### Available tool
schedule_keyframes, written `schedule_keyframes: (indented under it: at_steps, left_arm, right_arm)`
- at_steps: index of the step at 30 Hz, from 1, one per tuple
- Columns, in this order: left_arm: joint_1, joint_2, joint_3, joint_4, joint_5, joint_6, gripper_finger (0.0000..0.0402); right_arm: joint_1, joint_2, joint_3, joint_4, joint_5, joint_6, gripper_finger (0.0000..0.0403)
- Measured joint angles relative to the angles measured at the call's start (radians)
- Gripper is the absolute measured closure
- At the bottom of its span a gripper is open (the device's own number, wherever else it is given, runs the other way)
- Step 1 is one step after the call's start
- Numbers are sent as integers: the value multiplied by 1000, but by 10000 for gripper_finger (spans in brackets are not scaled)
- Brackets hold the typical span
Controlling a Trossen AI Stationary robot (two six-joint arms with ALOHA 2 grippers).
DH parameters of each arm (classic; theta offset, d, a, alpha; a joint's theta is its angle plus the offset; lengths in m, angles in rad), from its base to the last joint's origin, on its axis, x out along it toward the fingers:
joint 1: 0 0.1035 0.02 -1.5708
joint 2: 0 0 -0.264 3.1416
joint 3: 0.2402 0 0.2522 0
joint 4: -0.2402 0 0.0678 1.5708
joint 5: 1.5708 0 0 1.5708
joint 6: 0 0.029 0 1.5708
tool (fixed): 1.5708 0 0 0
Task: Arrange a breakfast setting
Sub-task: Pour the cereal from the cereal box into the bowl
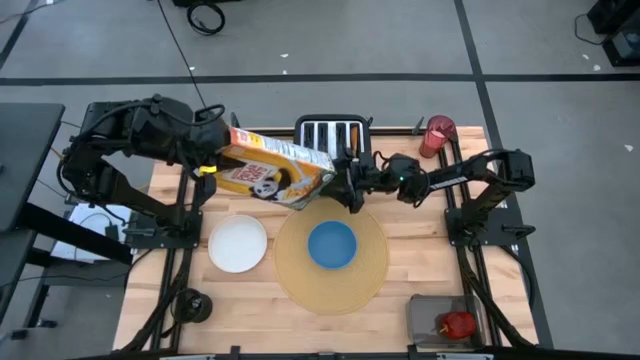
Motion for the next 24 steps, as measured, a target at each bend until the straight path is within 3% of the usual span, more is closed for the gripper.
schedule_keyframes:
  at_steps: [12,17,24]
  left_arm:
    - [0,5,0,79,24,-9,399]
    - [0,15,0,117,23,12,398]
    - [0,34,2,120,23,26,394]
  right_arm:
    - [-21,0,138,-10,-175,79,27]
    - [-21,0,172,-21,-170,79,41]
    - [-21,0,187,-26,-131,74,100]
